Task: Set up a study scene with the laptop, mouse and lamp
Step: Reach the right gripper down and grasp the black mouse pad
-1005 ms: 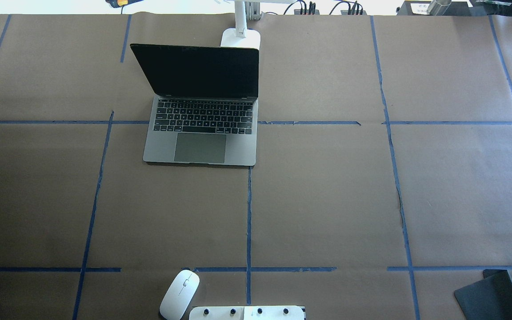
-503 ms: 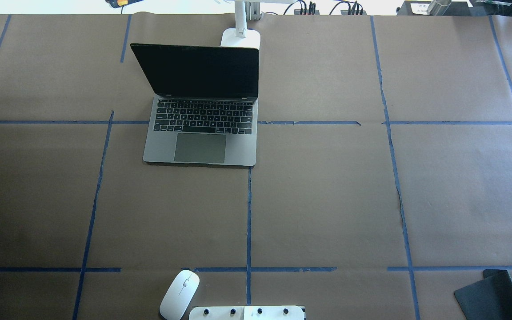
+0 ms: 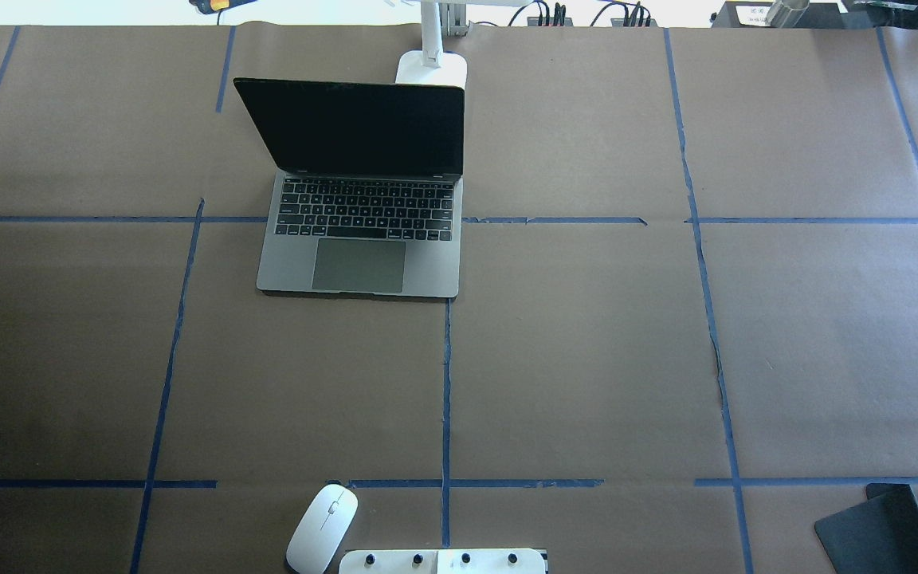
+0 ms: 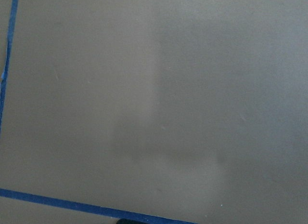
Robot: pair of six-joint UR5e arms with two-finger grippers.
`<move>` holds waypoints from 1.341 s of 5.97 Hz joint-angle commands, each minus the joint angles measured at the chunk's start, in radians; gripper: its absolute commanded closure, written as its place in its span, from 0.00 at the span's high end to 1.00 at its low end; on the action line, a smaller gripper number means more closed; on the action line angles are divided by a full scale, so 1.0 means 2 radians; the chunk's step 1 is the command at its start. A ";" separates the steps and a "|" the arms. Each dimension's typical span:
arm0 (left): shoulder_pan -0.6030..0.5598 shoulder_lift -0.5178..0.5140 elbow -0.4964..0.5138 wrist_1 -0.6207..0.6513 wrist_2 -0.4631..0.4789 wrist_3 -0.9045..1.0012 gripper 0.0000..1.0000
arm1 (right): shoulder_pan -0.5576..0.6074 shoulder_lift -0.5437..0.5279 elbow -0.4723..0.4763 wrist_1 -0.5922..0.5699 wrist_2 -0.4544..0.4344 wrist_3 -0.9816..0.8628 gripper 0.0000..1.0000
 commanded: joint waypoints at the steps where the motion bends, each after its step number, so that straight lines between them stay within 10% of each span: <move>1: -0.003 0.000 -0.002 0.000 -0.015 -0.001 1.00 | -0.139 0.000 -0.035 0.073 -0.104 0.106 1.00; 4: -0.007 0.000 -0.002 0.000 -0.016 -0.001 1.00 | -0.218 -0.021 -0.036 0.083 -0.130 0.121 0.95; 8: -0.011 0.001 -0.002 0.000 -0.020 0.001 1.00 | -0.253 -0.014 -0.044 0.076 -0.133 0.131 0.66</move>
